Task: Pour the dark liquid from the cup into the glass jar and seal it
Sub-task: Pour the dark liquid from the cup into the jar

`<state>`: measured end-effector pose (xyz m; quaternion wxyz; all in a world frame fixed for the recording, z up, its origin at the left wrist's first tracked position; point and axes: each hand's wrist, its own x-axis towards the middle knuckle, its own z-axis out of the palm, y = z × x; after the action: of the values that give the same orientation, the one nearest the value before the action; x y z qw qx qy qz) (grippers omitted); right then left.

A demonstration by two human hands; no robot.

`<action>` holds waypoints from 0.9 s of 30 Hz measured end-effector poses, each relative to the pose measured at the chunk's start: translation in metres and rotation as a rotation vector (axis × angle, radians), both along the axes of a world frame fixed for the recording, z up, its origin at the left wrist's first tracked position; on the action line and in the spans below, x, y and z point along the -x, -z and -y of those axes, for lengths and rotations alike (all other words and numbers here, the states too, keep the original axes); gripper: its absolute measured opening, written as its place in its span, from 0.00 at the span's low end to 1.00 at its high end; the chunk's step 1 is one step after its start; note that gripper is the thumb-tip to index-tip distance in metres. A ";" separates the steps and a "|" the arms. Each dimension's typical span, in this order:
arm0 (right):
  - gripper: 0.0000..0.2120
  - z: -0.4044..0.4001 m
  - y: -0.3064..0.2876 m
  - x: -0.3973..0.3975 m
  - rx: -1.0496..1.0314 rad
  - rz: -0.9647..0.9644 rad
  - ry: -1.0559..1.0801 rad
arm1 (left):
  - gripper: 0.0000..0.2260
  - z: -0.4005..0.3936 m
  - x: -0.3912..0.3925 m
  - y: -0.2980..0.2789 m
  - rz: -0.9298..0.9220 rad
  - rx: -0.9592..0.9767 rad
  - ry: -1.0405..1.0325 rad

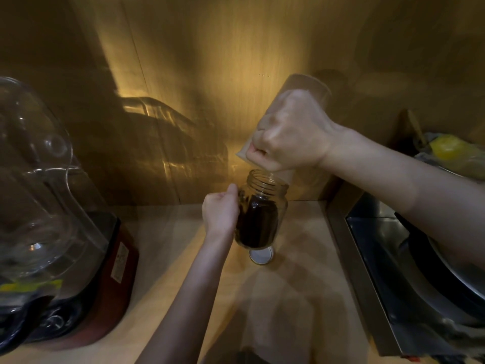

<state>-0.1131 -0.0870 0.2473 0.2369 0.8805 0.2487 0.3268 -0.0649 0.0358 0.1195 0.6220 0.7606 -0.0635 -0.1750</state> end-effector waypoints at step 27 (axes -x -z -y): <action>0.19 0.021 0.028 0.017 -0.839 0.116 0.276 | 0.15 -0.021 0.000 0.023 -0.139 0.247 -0.036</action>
<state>-0.1296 -0.1084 0.2198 -0.0859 0.9055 -0.0388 0.4137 -0.0645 0.0564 0.0963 0.7167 0.6654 -0.0277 -0.2072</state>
